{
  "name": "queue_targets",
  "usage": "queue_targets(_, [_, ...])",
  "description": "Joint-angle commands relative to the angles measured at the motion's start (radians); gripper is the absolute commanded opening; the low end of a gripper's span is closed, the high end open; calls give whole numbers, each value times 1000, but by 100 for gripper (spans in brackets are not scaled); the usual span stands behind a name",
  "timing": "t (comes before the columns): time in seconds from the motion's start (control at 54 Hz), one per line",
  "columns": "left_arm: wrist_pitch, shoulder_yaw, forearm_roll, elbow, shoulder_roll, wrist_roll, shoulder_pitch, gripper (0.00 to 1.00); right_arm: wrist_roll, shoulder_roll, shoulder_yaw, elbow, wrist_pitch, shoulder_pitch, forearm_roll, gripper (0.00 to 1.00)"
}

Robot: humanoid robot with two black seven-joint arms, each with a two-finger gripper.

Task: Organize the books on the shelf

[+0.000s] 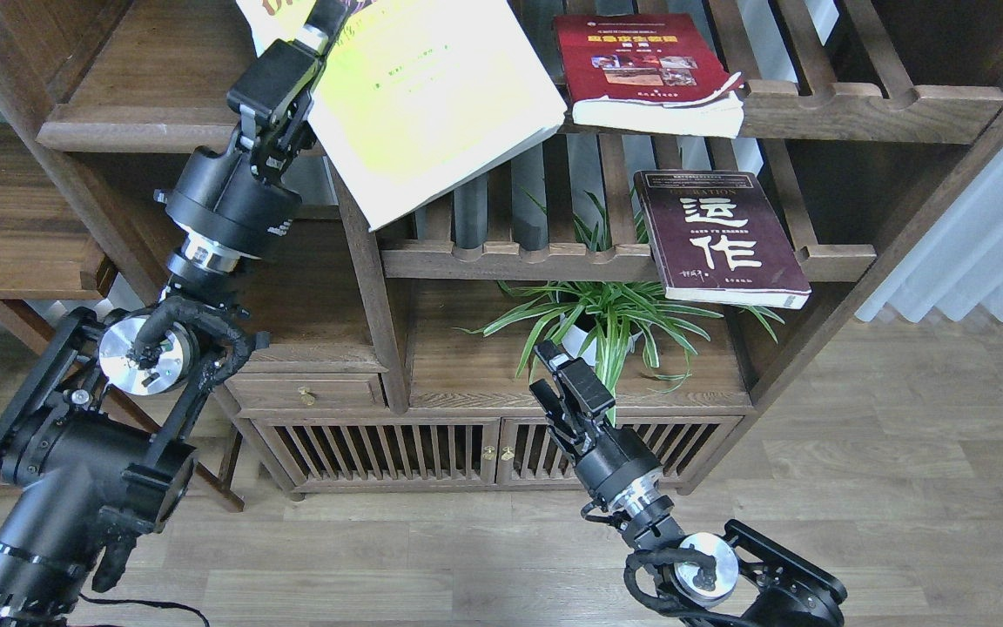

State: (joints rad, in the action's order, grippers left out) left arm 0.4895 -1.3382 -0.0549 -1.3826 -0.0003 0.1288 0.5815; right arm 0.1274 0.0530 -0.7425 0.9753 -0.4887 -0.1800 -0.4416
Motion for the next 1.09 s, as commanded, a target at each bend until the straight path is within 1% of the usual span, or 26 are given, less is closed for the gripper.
queue_targets(0.0, [-1, -41, -14, 0, 0, -1, 1, 0, 0, 1, 0, -9, 0, -4, 0, 91])
queue_targets(0.407, [-1, -205, -42, 2, 16, 9, 26, 0, 0, -15, 0, -47, 0, -18, 0, 91])
queue_targets(0.518, [-1, -254, -42, 2, 75, 9, 26, 0, -2, -22, 2, -46, 0, -21, 0, 91])
queue_targets(0.537, [-1, -268, -42, 2, 103, 9, 24, 0, 0, -30, 2, -46, 0, -22, 0, 91])
queue_targets(0.722, [-1, -312, -39, 2, 129, 18, 24, 0, -2, -44, 2, -38, 0, -26, -2, 91])
queue_targets(0.87, [-1, -351, -36, 8, 175, 66, 24, 0, -2, -53, 8, -36, 0, -32, 0, 91])
queue_targets(0.944, [-1, -383, -28, 8, 192, 107, 24, 0, -2, -53, 14, -38, 0, -44, 0, 91])
queue_targets(0.963, [-1, -386, -26, 8, 195, 110, 24, 0, -2, -53, 14, -38, 0, -46, 0, 91])
queue_targets(1.0, [-1, -410, -19, 7, 206, 135, 24, 0, -2, -53, 15, -40, 0, -49, 0, 91])
queue_targets(1.074, [-1, -443, 1, 8, 215, 155, 24, 0, -3, -53, 17, -40, 0, -55, 1, 91])
